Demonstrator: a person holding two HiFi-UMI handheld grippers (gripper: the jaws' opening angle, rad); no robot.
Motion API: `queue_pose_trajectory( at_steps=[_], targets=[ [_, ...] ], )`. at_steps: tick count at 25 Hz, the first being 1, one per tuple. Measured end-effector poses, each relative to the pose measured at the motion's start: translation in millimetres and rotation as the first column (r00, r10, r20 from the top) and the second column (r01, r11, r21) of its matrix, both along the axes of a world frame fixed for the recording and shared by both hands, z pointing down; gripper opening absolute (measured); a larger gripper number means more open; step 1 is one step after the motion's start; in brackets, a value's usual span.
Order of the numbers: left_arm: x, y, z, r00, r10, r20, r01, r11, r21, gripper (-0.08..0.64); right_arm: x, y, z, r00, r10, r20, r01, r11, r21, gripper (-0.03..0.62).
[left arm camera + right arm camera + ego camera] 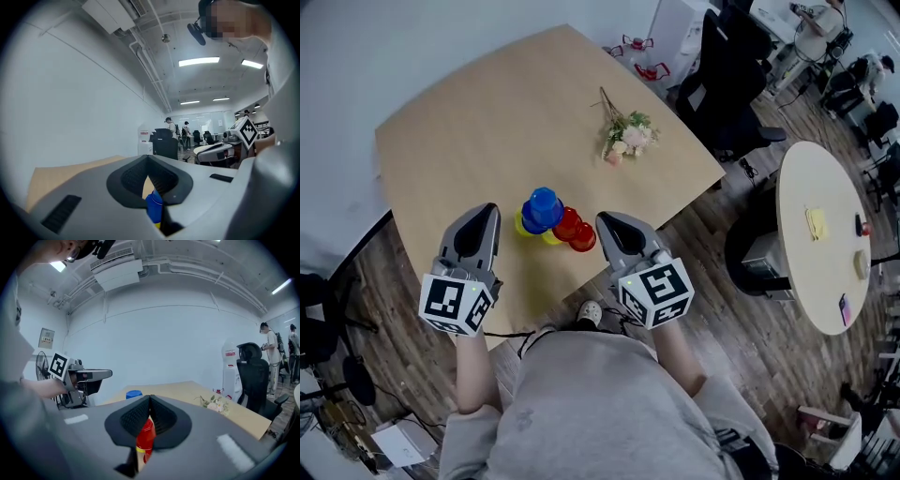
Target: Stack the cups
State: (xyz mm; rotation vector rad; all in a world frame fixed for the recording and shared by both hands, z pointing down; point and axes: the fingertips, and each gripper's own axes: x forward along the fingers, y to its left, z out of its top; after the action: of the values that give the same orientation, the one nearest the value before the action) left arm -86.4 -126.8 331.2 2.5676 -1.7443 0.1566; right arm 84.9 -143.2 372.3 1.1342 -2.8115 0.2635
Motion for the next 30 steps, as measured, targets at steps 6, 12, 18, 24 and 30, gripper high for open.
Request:
queue_pose_trajectory(
  at_steps=[6,12,18,24,30],
  targets=[
    [-13.9,21.7,-18.0,1.0,-0.031,0.005,0.03,0.998,0.063,0.008,2.3,15.8,-24.7,0.995,0.094,0.019,-0.095,0.993,0.064,0.012],
    [-37.2,46.8,-29.0,0.998,-0.061,-0.006,0.061,0.993,0.104,0.009,8.3,38.6,-48.3,0.979,0.202,0.03,-0.204,0.972,0.118,0.012],
    [-44.8,70.8,-29.2,0.999,-0.03,-0.015,0.032,0.992,0.119,0.009,11.1,71.0,-60.7,0.96,0.277,0.042,-0.28,0.947,0.16,0.012],
    [-49.8,89.0,-30.1,1.0,-0.004,-0.016,0.006,0.991,0.131,0.009,14.8,100.0,-69.3,0.933,0.352,0.071,-0.359,0.913,0.193,0.012],
    [-54.9,102.1,-29.0,0.999,-0.006,-0.037,0.011,0.991,0.136,0.009,21.8,123.4,-71.6,0.912,0.404,0.072,-0.41,0.887,0.21,0.012]
  ],
)
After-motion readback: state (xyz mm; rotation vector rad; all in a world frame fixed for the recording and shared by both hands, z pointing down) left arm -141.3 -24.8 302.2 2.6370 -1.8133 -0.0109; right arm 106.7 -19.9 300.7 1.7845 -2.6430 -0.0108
